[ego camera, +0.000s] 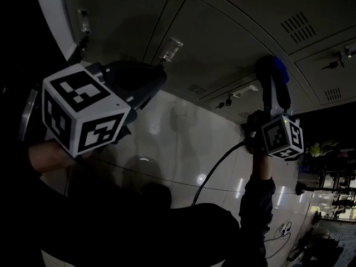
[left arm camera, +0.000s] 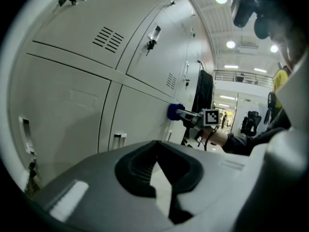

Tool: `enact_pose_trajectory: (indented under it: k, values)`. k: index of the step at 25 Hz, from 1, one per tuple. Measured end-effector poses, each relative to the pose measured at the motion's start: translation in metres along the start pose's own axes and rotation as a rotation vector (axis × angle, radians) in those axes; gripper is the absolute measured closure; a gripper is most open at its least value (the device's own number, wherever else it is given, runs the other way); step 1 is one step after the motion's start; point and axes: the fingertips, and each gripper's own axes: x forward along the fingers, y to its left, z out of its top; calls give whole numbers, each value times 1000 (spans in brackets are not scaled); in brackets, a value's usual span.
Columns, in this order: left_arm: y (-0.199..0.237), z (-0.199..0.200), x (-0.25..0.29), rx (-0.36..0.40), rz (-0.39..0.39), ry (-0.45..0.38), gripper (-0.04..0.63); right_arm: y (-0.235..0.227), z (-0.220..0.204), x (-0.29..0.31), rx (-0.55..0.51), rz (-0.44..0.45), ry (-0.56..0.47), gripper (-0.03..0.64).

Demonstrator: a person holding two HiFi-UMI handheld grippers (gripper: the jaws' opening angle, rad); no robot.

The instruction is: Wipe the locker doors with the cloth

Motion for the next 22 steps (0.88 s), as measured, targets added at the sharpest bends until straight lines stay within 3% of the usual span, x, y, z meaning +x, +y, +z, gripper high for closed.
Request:
enact_pose_trajectory:
  k: [12,22]
  values:
    - [-9,3,-13,-6,-20,-11,595,172,-1,54,38,334,-13,459]
    - [-4,3,-31,-22,-19,-25,595,235,-19,101,65,400,47,459]
